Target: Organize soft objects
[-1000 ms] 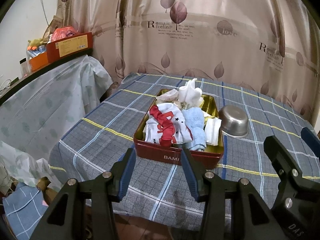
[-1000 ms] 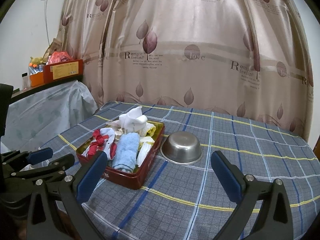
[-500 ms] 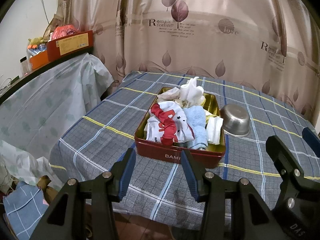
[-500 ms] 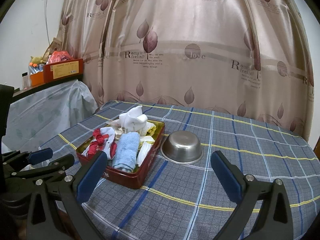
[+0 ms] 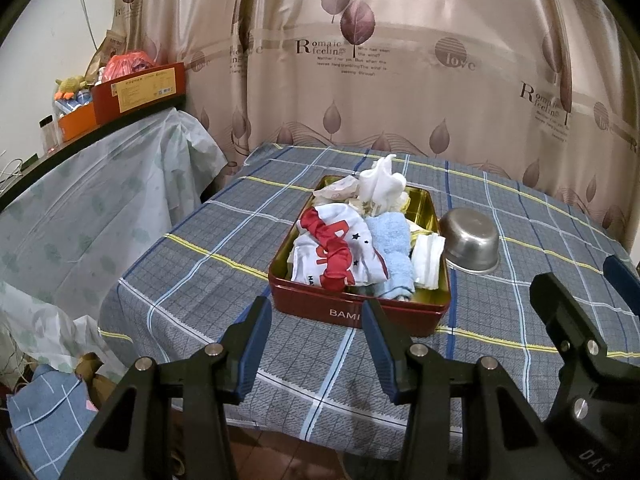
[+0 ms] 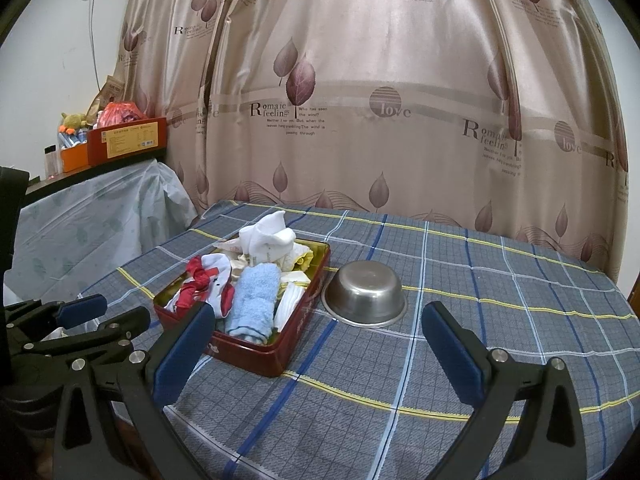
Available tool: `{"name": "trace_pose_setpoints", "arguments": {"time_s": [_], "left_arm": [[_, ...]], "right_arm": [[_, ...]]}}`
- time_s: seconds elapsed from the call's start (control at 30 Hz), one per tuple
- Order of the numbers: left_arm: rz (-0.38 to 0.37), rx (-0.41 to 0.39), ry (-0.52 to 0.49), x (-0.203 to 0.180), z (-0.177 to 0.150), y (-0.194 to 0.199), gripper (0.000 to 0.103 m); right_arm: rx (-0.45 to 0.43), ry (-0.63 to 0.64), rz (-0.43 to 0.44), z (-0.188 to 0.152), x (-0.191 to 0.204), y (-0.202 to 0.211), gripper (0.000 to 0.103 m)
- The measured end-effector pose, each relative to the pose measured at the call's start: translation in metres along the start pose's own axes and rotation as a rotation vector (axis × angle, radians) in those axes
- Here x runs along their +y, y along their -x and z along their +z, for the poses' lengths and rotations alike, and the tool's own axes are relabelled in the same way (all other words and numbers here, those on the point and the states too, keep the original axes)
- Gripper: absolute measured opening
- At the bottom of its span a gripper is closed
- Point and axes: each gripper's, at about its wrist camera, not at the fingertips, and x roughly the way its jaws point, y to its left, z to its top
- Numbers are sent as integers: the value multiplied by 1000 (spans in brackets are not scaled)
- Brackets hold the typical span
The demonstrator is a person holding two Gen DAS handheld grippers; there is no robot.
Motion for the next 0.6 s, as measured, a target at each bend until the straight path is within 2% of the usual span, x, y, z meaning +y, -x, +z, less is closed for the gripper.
{"name": "trace_pose_setpoints", "arguments": {"time_s": [0.6], "left_arm": [[18,-19,-2,1,4,4,48]], "right_arm": [[-4,-6,0,-4,-1,1,102]]}}
